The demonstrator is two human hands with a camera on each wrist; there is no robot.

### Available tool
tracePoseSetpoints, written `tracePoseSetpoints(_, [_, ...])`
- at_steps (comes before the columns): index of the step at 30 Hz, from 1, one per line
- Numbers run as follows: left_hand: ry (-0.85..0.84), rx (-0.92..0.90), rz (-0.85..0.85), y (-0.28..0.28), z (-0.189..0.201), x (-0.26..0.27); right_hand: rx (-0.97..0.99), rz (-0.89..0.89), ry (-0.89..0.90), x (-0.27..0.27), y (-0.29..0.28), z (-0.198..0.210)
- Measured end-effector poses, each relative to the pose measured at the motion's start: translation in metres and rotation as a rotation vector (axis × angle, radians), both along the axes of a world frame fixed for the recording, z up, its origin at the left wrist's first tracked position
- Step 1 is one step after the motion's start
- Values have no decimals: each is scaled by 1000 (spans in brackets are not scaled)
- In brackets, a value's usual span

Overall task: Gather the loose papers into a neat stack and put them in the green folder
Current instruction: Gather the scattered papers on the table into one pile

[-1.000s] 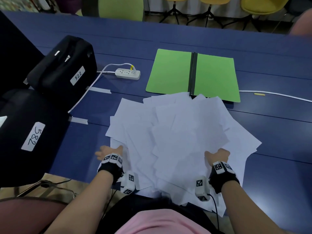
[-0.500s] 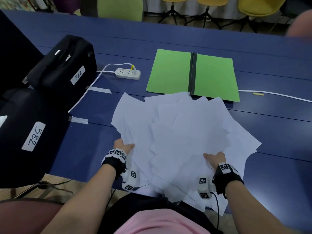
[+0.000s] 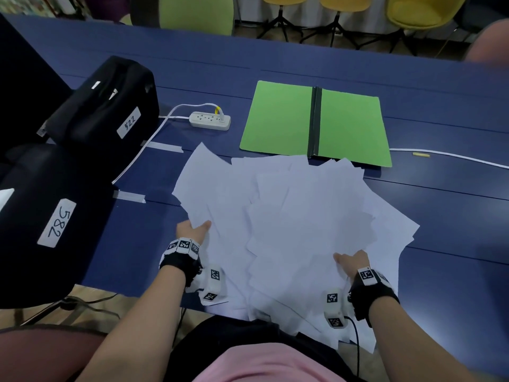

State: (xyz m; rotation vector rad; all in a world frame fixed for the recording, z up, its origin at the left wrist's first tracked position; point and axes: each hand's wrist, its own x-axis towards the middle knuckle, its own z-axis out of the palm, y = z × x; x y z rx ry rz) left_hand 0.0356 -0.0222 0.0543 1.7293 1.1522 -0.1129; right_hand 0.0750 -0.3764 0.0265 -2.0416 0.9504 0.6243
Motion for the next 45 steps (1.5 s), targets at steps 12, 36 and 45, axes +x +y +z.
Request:
tracePoseSetpoints(12, [137,-3,92,27,9,-24,-31,64,31,-3,2,2])
tracePoseSetpoints(36, [-602,774,12,13,131,39,-30,44,-47,-5,1,-1])
tracePoseSetpoints(45, [-120,430,-150,39,86,54,-25,49,-30,-5,1,-2])
